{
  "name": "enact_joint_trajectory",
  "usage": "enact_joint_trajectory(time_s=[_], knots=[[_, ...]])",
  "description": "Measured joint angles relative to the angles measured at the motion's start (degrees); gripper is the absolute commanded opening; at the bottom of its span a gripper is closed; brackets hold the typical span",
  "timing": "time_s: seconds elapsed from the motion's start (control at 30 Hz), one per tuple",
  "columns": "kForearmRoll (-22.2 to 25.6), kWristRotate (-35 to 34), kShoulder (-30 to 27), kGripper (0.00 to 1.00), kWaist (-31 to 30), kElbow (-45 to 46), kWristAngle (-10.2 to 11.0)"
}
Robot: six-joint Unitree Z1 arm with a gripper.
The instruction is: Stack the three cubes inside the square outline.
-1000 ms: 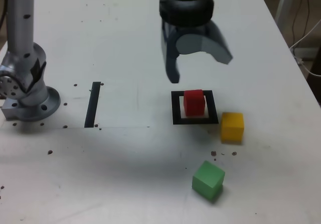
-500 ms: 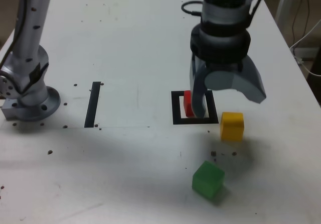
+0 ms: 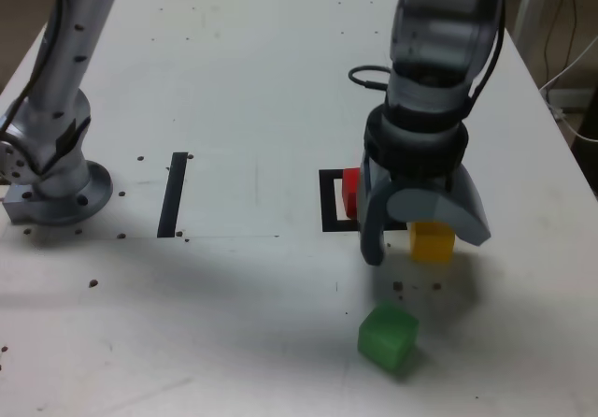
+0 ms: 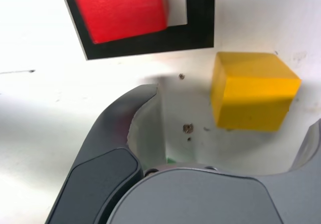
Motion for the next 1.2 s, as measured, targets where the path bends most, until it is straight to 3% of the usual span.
enact_joint_trajectory(time_s=[0.43, 0.73, 1.07, 1.2], knots=[[-2.6, 0.7, 2.6, 0.81, 0.0, -1.4, 4.6], [-2.0, 0.7, 3.2, 0.58, 0.0, -2.4, 4.8], [-1.9, -0.6, 3.1, 0.26, 0.2, -2.6, 6.8], [-2.6, -1.2, 2.7, 0.18, 0.2, -2.5, 7.1]])
